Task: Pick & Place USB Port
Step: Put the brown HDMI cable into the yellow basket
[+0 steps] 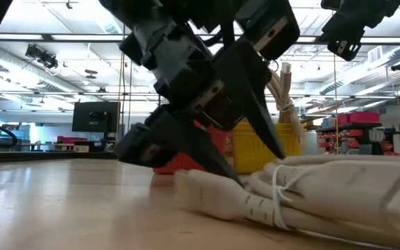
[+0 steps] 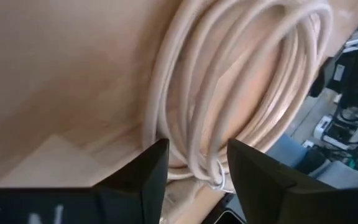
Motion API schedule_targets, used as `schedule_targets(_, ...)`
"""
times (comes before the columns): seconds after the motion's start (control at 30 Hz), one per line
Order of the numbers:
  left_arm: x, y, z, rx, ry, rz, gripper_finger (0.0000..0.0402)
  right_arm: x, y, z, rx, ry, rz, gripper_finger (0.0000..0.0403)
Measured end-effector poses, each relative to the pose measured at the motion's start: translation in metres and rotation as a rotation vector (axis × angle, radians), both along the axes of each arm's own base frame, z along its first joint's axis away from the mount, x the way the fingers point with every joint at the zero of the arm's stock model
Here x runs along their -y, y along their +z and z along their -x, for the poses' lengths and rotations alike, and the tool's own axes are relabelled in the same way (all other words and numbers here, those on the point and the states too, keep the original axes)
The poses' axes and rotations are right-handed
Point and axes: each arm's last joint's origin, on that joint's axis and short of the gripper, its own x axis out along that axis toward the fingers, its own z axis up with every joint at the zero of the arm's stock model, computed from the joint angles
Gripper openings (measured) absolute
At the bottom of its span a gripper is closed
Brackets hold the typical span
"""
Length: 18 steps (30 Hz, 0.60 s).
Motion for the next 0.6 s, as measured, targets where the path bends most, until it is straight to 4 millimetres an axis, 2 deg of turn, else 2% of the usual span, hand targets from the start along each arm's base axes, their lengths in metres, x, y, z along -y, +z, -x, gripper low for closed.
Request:
schedule_targets(0.23, 0.003, -0.020, -0.008, 0.021, -0.028, 0.039, 0.0151, 0.000, -0.001, 0.000, -0.010, -0.005, -0.006, 0.0073)
schedule_targets(0.3, 0.004, -0.019, -0.010, 0.032, -0.037, 0.032, 0.0139, 0.000, -0.001, 0.000, -0.009, -0.007, -0.008, 0.0073)
schedule_targets(0.4, 0.005, -0.020, -0.014, 0.008, -0.051, 0.007, 0.0104, 0.000, -0.001, 0.000, -0.012, -0.011, -0.014, 0.0073)
schedule_targets(0.53, 0.007, -0.019, -0.020, 0.013, -0.121, -0.028, 0.0022, 0.000, -0.001, 0.000, -0.013, -0.015, -0.020, 0.0073)
schedule_targets(0.6, 0.008, -0.017, -0.022, 0.019, -0.137, -0.038, 0.0014, 0.000, -0.001, 0.001, -0.013, -0.015, -0.021, 0.0073)
